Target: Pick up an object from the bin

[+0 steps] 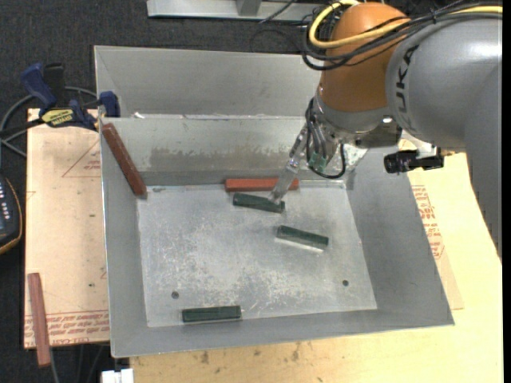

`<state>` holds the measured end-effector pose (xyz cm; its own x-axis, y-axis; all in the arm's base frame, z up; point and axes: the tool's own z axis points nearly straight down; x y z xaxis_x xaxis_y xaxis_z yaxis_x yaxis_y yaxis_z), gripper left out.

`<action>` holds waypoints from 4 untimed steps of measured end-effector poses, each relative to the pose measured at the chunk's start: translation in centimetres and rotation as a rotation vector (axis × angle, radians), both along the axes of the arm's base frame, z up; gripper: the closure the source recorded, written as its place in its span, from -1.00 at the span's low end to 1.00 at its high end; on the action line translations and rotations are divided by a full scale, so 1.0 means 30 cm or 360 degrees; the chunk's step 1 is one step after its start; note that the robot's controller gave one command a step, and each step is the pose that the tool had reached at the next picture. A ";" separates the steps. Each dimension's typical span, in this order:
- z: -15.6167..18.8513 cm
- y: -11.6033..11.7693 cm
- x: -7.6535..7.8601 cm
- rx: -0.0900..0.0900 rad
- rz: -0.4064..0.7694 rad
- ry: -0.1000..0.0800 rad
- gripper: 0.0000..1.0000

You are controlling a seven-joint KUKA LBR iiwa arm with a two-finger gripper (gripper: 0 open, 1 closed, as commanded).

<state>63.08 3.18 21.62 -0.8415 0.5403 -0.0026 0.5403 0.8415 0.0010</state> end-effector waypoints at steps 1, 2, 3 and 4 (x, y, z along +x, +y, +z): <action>-0.395 -0.089 -0.431 0.0001 0.0047 0.0027 -1.00; -0.490 -0.220 -0.195 -0.0002 -0.0053 -0.0004 -1.00; -0.481 -0.212 -0.199 0.0002 -0.0050 0.0000 1.00; -0.055 -0.272 -0.284 -0.0001 0.0010 -0.0011 1.00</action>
Offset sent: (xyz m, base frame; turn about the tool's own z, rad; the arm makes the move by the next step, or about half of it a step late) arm -0.1241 -0.0257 -0.1135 -0.0326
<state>54.55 -4.99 19.98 -0.8449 0.5348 -0.0086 0.5348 0.8449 0.0041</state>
